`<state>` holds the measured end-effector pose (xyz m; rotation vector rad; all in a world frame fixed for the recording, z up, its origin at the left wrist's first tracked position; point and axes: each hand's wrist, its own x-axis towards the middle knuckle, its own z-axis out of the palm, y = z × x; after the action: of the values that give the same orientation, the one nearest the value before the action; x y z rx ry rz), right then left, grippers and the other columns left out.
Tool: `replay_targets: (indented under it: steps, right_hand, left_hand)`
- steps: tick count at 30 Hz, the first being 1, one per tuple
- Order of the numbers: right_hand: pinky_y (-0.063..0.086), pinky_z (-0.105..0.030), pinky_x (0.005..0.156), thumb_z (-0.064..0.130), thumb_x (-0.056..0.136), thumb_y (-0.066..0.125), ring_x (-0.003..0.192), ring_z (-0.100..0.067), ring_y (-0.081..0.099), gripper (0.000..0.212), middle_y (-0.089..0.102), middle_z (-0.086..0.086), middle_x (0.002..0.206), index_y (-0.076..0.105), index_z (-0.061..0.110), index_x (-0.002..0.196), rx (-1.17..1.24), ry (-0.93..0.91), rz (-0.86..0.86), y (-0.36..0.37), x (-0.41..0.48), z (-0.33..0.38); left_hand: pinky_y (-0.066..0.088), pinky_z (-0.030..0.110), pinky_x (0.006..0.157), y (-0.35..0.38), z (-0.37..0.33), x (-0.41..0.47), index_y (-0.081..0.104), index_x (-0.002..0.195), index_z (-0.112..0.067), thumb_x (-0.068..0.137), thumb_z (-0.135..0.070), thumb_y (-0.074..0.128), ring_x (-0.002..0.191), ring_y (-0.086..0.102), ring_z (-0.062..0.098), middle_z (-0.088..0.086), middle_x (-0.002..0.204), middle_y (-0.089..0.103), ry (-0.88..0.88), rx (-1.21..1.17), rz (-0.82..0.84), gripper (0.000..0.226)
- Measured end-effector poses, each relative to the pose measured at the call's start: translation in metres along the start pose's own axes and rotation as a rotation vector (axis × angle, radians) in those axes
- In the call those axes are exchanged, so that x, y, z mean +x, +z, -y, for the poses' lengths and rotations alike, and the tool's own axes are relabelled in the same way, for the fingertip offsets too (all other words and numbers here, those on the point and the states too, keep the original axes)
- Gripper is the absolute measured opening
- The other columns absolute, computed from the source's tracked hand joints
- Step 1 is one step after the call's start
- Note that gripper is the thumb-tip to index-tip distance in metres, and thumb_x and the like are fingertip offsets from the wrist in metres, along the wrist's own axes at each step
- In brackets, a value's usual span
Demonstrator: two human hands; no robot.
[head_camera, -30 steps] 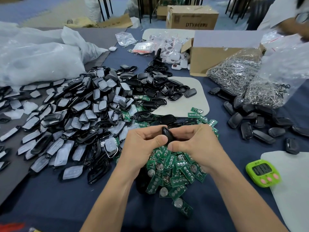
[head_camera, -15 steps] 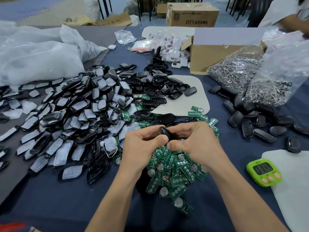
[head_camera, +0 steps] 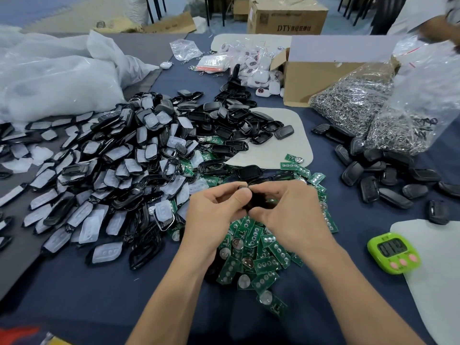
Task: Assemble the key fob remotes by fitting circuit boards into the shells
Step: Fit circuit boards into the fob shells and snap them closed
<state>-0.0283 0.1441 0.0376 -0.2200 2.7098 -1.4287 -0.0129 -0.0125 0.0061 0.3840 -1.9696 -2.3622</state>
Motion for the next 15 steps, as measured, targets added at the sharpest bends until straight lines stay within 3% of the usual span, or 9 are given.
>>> replay_targets:
  steps: [3,5,7,10,13,15]
  right_hand:
    - [0.055,-0.03,0.091,0.008,0.08,0.076,0.098,-0.011,0.068,0.049,0.076,0.013,0.104,0.075,0.036,0.12,-0.226,-0.234,-0.123,0.017,-0.011,0.006]
    - [0.053,-0.028,0.095,0.005,0.078,0.075,0.103,-0.01,0.068,0.052,0.076,0.015,0.108,0.074,0.034,0.121,-0.223,-0.289,-0.157,0.024,-0.012,0.004]
    - [0.056,-0.021,0.088,0.009,0.078,0.077,0.095,-0.004,0.071,0.051,0.076,0.023,0.101,0.075,0.04,0.118,0.001,-0.149,-0.033,0.018,-0.008,0.001]
    - [0.063,-0.032,0.081,0.007,0.087,0.077,0.086,-0.012,0.076,0.03,0.08,0.013,0.094,0.082,0.03,0.106,0.33,0.089,0.134,0.005,0.003,-0.005]
    - [0.059,-0.029,0.075,0.011,0.088,0.078,0.08,-0.008,0.075,0.022,0.08,0.014,0.084,0.083,0.03,0.097,0.193,0.11,0.153,0.002,0.008,-0.01]
    - [0.055,-0.026,0.074,0.015,0.084,0.081,0.076,-0.001,0.074,0.02,0.078,0.019,0.08,0.083,0.034,0.093,0.15,0.12,0.073,0.004,0.007,-0.01]
  left_hand:
    - [0.064,0.031,0.069,0.006,-0.004,0.005,0.084,0.087,-0.018,0.093,-0.004,0.075,0.074,0.077,0.014,0.004,0.08,0.08,0.001,0.054,-0.1,0.018]
    - [0.064,0.031,0.066,0.007,-0.006,0.008,0.085,0.077,-0.022,0.092,0.0,0.074,0.069,0.075,0.015,0.005,0.076,0.079,0.009,0.074,-0.152,0.029]
    - [0.063,0.029,0.064,0.001,-0.007,0.009,0.084,0.069,-0.03,0.091,0.001,0.075,0.068,0.076,0.015,0.002,0.074,0.079,0.049,0.116,-0.163,0.039]
    - [0.063,0.026,0.063,-0.01,-0.008,0.006,0.084,0.072,-0.034,0.09,0.001,0.076,0.069,0.077,0.015,0.0,0.075,0.08,0.103,0.174,-0.052,0.041]
    - [0.066,0.047,0.069,-0.011,-0.002,0.004,0.085,0.083,-0.035,0.087,-0.014,0.079,0.077,0.077,0.035,0.005,0.079,0.08,0.121,0.295,-0.034,0.022]
    - [0.066,0.048,0.074,-0.006,0.003,0.001,0.085,0.088,-0.038,0.09,-0.019,0.078,0.081,0.078,0.03,0.002,0.084,0.081,0.114,0.252,-0.074,0.02]
